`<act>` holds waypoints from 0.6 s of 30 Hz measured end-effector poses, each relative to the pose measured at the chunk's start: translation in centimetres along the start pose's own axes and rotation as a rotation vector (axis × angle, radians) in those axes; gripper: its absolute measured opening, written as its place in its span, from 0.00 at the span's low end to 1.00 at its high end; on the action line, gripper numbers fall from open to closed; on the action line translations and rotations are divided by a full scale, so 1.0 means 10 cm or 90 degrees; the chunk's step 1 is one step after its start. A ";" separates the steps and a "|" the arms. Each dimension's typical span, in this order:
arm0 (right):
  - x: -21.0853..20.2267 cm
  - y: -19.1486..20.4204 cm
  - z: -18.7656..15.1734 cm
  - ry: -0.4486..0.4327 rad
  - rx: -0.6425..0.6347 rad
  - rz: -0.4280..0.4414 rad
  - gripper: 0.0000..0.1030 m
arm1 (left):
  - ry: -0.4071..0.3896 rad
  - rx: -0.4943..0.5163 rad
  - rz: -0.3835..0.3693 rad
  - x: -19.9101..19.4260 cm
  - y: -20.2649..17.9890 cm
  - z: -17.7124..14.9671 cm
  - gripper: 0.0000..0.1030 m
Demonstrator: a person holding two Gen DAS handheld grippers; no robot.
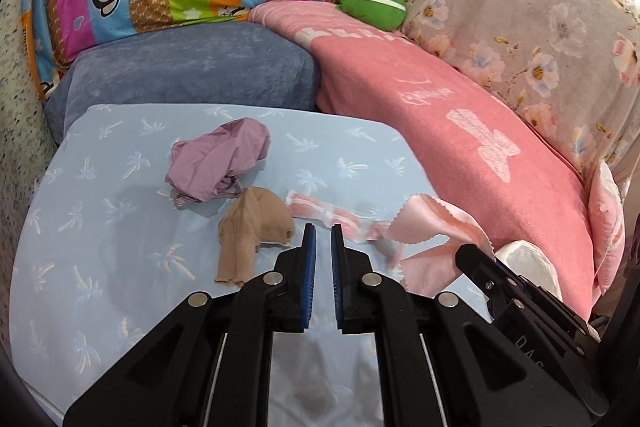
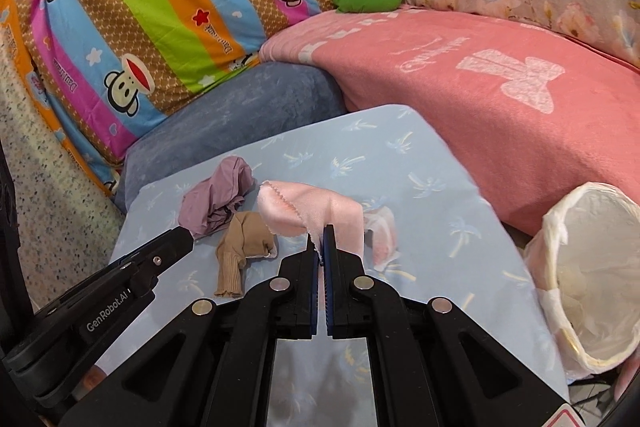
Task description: Organize soft objects
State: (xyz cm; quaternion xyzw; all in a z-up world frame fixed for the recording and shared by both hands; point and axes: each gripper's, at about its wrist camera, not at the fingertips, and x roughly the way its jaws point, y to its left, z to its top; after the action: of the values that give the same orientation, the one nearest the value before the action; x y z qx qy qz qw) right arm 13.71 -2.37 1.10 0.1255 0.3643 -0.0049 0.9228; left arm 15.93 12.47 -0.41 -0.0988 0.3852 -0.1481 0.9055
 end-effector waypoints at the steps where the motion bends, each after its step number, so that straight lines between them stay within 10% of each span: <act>1: -0.06 -0.03 0.00 -0.005 0.002 -0.001 0.02 | -0.003 0.003 -0.004 -0.04 -0.04 -0.01 0.08; 18: -0.75 -0.67 -0.08 -0.056 0.059 -0.028 0.02 | -0.016 0.039 -0.067 -0.32 -0.56 -0.27 0.08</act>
State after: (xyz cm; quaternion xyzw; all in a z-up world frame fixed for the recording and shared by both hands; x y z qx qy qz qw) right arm 6.99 -9.31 4.06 0.1599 0.3255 -0.0472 0.9307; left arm 10.77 8.15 1.48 -0.0927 0.3632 -0.2064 0.9038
